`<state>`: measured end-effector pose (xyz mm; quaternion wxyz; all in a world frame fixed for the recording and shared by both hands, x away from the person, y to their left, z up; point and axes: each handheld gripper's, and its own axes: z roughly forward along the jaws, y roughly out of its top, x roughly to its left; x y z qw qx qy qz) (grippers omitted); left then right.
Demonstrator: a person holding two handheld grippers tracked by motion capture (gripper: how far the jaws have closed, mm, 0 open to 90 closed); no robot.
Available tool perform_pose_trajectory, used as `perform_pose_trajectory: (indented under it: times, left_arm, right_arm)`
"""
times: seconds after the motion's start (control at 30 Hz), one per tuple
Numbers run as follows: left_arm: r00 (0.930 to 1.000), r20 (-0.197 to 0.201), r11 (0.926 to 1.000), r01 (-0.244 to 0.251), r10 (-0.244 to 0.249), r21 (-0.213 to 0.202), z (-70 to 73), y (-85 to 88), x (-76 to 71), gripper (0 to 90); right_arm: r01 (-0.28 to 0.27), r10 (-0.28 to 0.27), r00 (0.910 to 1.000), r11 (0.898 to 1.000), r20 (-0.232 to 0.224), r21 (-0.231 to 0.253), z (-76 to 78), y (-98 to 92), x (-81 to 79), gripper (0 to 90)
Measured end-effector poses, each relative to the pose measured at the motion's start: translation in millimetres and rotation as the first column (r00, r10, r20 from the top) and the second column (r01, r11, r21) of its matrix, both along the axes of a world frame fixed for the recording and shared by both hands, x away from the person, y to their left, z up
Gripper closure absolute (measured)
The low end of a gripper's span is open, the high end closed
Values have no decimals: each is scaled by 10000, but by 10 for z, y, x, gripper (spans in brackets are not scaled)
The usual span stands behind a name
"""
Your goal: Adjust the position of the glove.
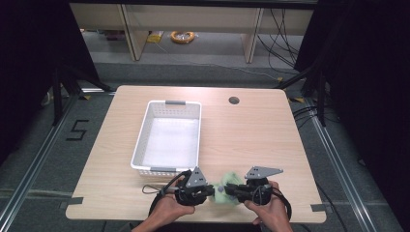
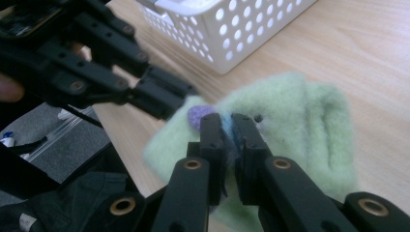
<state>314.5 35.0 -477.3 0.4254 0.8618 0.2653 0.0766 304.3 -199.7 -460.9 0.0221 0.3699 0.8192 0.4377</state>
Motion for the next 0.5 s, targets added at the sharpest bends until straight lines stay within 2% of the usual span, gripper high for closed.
perform_pose_trajectory:
  times: [0.03, 0.07, 0.1, 0.13, 0.17, 0.2, 0.23, 0.27, 0.3, 0.33, 0.37, 0.4, 0.43, 0.47, 0.5]
  left_arm:
    - [10000, -94, 10000, -15, 16, 17, -20, 3, 11, 853]
    - [9999, -15, 9997, 152, -151, 182, -32, 15, 35, 853]
    - [9998, -197, 9999, -74, 72, -72, -59, -7, 30, 852]
    - [9999, -17, 9998, 132, -131, 126, -68, 4, 59, 851]
    - [9999, -155, 10000, -25, 25, 36, -89, -7, 64, 850]
    - [9999, -145, 9998, -67, 69, 189, -106, -6, 84, 849]
    - [10000, -75, 9999, -40, 41, 135, -125, -16, 100, 846]
    - [9997, -207, 9998, -138, 142, 150, -142, -16, 111, 844]
    - [9999, -163, 9996, -54, 59, 294, -146, -2, 130, 841]
    - [9999, -127, 9997, -39, 42, 249, -157, 8, 150, 835]
    - [9996, -279, 9998, -83, 88, 170, -163, 15, 149, 834]
    - [9991, -380, 9997, -207, 204, -90, -177, 12, 150, 831]
    - [9994, -330, 9999, -76, 80, 120, -171, 40, 162, 828]
    - [9996, -271, 9997, -11, 18, 257, -168, 52, 172, 822]
    - [9994, -328, 9997, -50, 58, 250, -170, 53, 169, 818]
  right_arm:
    - [-67, 68, 9999, 10000, -134, 64, -14, 9, -8, 847]
    - [40, -28, 9987, 9998, -516, 218, -25, 35, -40, 847]
    - [-28, 26, 9992, 10000, -410, -50, -33, 33, -44, 846]
    - [-150, 148, 9996, 9998, -246, -93, -62, 32, -27, 844]
    - [-1, -3, 9999, 9997, -161, -256, -82, 31, -28, 841]
    - [102, -108, 9998, 9995, -185, -290, -104, 30, -19, 836]
    - [-114, 102, 9990, 9996, -437, -269, -125, 16, 3, 827]
    - [-72, 61, 9983, 9998, -581, -185, -142, 4, 10, 808]
    - [-84, 68, 9979, 9997, -637, -240, -151, -10, 18, 787]
    - [25, -39, 9968, 9999, -793, -171, -142, -19, 7, 765]
    - [-60, 52, 9986, 9999, -524, -156, -134, -34, 12, 720]
    - [-30, 26, 9981, 10000, -610, -64, -115, -43, 10, 693]
    - [83, -88, 9987, 9999, -498, -92, -69, -74, 7, 690]
    - [134, -135, 9998, 9999, -142, -51, -22, -131, 34, 682]
    - [250, -249, 9997, 9993, 72, -269, 15, -173, 46, 674]
